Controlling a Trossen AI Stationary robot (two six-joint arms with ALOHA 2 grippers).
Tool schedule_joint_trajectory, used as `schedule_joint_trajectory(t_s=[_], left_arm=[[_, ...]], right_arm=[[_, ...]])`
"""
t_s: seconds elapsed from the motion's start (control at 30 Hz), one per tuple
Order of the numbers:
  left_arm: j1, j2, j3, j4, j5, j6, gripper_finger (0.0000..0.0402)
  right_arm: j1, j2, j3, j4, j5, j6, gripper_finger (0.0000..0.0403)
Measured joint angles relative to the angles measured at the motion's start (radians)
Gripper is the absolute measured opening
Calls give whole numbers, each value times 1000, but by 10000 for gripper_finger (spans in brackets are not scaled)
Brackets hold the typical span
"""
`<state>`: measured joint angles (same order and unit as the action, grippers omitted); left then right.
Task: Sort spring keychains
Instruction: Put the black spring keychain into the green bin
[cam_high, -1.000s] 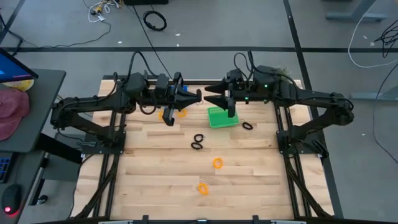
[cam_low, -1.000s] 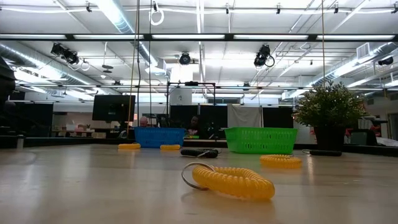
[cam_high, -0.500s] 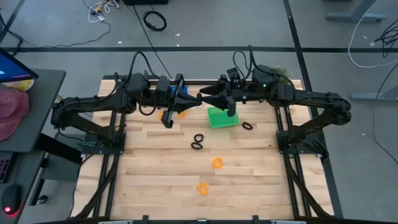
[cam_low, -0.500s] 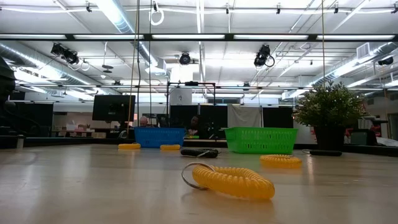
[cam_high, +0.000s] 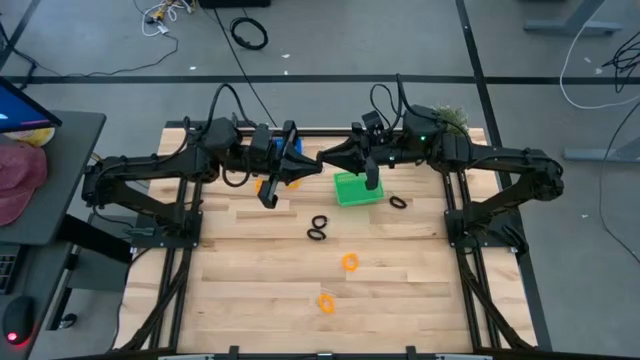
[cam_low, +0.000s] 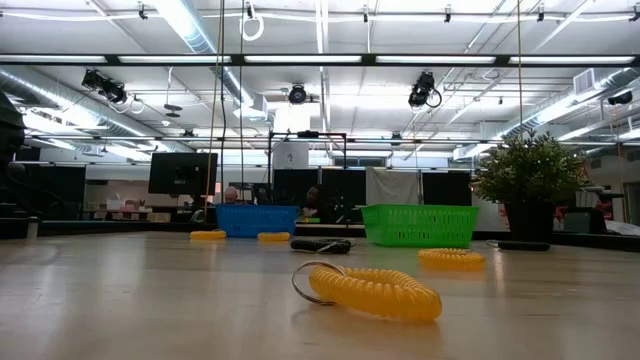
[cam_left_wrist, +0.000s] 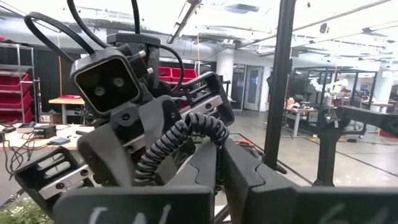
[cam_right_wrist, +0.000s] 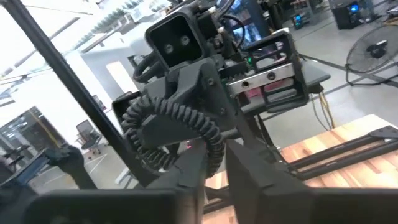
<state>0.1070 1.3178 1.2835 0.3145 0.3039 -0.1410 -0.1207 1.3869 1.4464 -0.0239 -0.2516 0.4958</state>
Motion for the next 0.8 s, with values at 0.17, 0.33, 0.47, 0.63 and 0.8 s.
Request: schedule_joint_trajectory(t_s=[0.17,0.33,0.47,0.63,0.8], left_arm=[[0,0,0,-5,0,0,13],[0,0,0,-26,-19,-5,22],[0,0,0,-26,-21,-2,30],[0,-3,0,-18,-22,29,8],[0,-6,-1,21,-19,31,11]], right_arm=[[0,0,0,2,-30,-8,7],[0,0,0,2,-30,-10,3],[0,0,0,1,-42,-9,2],[-5,-8,0,-52,-97,5,16],[-9,-10,0,-94,-140,6,76]])
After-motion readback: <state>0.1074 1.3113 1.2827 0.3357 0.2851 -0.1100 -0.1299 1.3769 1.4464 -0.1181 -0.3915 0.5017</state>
